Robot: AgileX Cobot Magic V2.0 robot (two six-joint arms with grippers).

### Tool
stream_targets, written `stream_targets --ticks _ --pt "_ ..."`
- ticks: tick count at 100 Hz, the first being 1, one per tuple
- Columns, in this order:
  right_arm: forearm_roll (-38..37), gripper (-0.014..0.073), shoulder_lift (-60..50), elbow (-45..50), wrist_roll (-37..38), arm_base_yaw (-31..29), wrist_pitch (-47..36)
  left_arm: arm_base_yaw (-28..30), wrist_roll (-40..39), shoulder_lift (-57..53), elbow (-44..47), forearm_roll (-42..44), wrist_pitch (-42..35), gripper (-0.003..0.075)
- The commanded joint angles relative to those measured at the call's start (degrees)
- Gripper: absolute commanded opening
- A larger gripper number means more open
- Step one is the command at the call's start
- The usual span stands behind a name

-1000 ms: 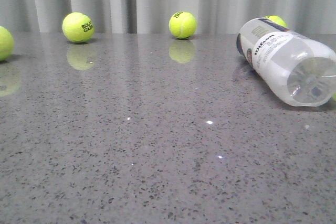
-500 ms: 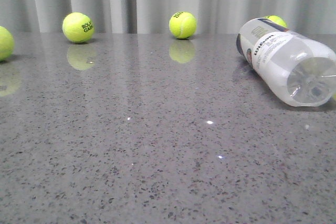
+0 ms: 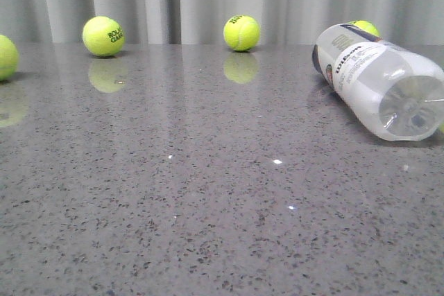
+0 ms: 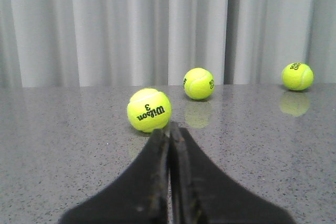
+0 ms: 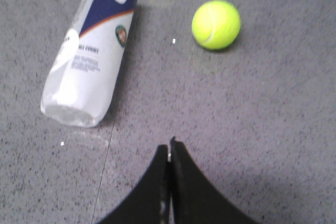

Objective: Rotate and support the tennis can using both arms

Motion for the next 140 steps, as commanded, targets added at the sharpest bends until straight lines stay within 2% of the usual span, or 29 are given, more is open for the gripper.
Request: stream_targets --ticks 1,11,21,25,35,57,84,107,140 --pt "0.51 0.0046 1.42 -1.78 0.09 -0.19 -1.71 -0.27 -0.54 -2.28 2.71 -0.06 -4.36 -0.0021" --pt "0.7 0.0277 1.53 -1.66 0.09 -0.19 -0.17 -0.27 -0.54 -2.28 2.71 -0.06 -4.36 -0.0021" --pt "0.7 0.059 1.53 -1.59 0.09 -0.19 0.77 -0.27 -0.54 -2.28 2.71 -0.06 -4.36 -0.0021" --pt "0.85 0.0675 1.53 -1.53 0.09 -0.19 0.92 -0.27 -0.54 -2.28 2.71 -0.06 -4.36 -0.0021" --pt "1.79 0.0635 1.53 -1.53 0.09 -0.19 1.37 -0.27 -0.54 -2.28 2.71 -0.06 -4.36 -0.0021" --pt "7.09 0.0636 4.3 -2.66 0.04 -0.19 -2.33 -0.27 -0.54 -2.28 2.71 -0.06 -4.36 -0.0021" --pt "11.22 0.0636 19.14 -8.39 -0.7 0.01 -7.39 -0.27 -0.54 -2.28 2.71 -0.06 -4.36 -0.0021" --pt "11.22 0.0636 33.84 -14.44 -1.65 3.76 -14.38 -0.27 -0.54 -2.28 2.71 -0.06 -4.36 -0.0021" --pt "11.22 0.0636 50.45 -23.14 -1.65 7.73 -16.64 -0.27 -0.54 -2.28 2.71 -0.06 -4.36 -0.0021"
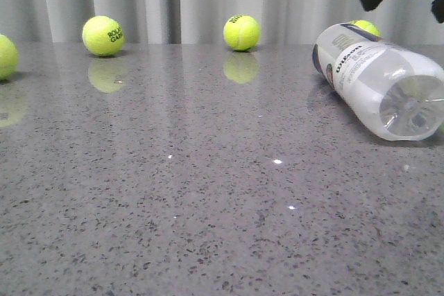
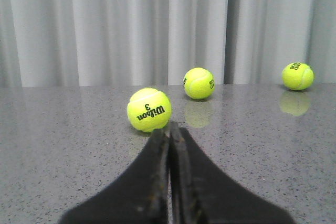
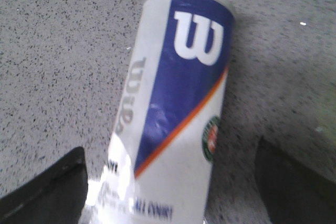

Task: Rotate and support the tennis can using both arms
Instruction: 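Lower the right gripper onto the lying Wilson can and grasp it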

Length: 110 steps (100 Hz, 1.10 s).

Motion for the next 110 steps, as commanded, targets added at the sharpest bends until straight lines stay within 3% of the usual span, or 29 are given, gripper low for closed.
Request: stream_targets --ticks 1,50,57,81,110 --pt "0.61 0.0636 1.08 -3.21 -0.95 0.44 -3.13 -0.27 -0.54 -2.28 2.71 -0.06 -4.36 -0.0021" --pt "0.67 0.0629 9.06 -3.47 -1.0 0.51 -2.83 -0.27 -0.54 -2.28 2.71 -0.06 -4.36 -0.0021" --pt "0.67 0.0581 8.95 -3.47 -1.14 0.51 -2.77 -0.27 -0.54 -2.28 2.71 -0.06 -4.36 -0.0021" --pt "0.67 0.0265 7.74 -3.5 -3.01 0.51 -1.06 -0.27 -0.54 -2.28 2.71 -0.06 -4.36 -0.0021" --pt "0.72 0.0246 5.11 -13.04 -16.0 3.19 8.15 -0.27 -0.54 -2.28 2.71 -0.06 -4.36 -0.0021"
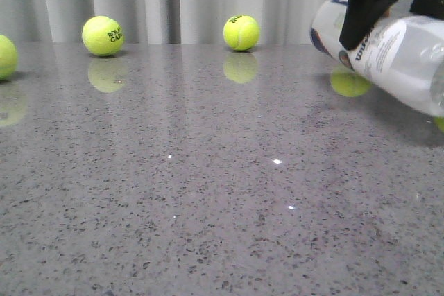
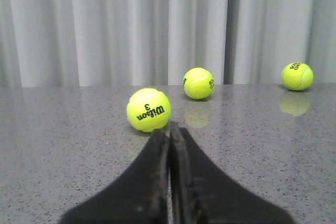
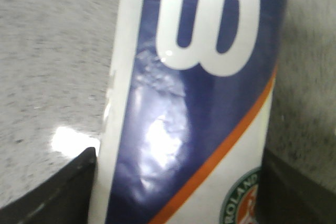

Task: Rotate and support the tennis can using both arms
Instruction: 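Lower the right gripper onto the lying Wilson can and grasp it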

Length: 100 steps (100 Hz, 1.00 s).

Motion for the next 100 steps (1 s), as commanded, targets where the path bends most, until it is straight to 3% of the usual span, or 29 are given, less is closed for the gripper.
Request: stream_targets --ticks 1,14,38,47,80,100 --pt "0.46 0.0246 -2.92 -5.95 -6.65 1.57 1.63 -0.27 -0.54 -2.28 2.71 -0.06 -4.36 -0.0021" --pt "0.46 0.0246 -2.35 -11.29 -17.45 5.1 2.41 -0.27 -0.54 -2.28 2.71 -0.06 -4.36 -0.0021" --pt "0.46 0.0246 0.13 -13.18 -47.91 11.83 0.67 -0.27 -0.54 -2.28 2.71 -0.06 -4.36 -0.0021" --pt "0.46 0.0246 1.99 -13.18 -56.08 13.75 0.72 -0.27 -0.54 -2.28 2.71 -0.06 -4.36 -0.0021" --pt "0.46 0.0246 9.39 -13.18 -66.44 16.85 1.53 -0.27 -0.54 -2.28 2.71 -0.06 -4.36 -0.0021" --pt "0.46 0.0248 11.18 -13.18 -67.38 16.85 3.4 -0.27 -0.54 -2.28 2.71 -0.06 -4.36 -0.0021"
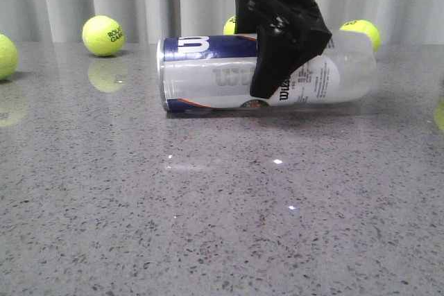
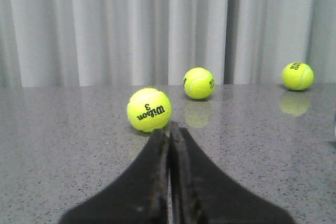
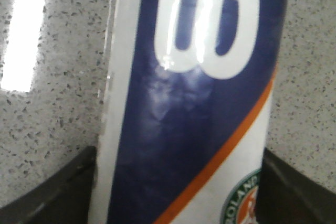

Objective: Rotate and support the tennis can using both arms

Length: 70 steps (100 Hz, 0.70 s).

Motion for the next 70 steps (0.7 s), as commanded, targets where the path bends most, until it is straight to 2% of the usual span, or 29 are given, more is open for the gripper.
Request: stream_targets --ticks 1,15,34,46,56,70 --pt "0.54 0.0248 -2.4 -1.82 -0.96 -0.02 -0.72 -0.27 -0.54 -2.28 2.71 -0.06 -4.36 -0.0021" --pt "0.54 0.0292 -2.27 -1.82 -0.96 -0.02 -0.61 -0.27 -0.54 -2.28 2.71 -0.06 -4.36 -0.0021" --pt "0.54 0.0508 -2.27 -1.87 -0.96 -0.02 0.79 -0.27 -0.54 -2.28 2.71 -0.06 -4.36 -0.0021" --pt "0.54 0.0605 -2.27 -1.95 -0.96 -0.02 0.85 -0.27 -0.54 -2.28 2.71 -0.06 -4.36 -0.0021" --pt "0.54 0.0646 -2.4 -2.29 -0.85 -0.02 0.8 -0.27 -0.54 -2.28 2.71 -0.06 -4.36 -0.0021" --pt "0.54 0.065 -2.57 -2.43 -0.58 -0.02 0.8 -0.27 -0.54 -2.28 2.71 -0.06 -4.36 -0.0021"
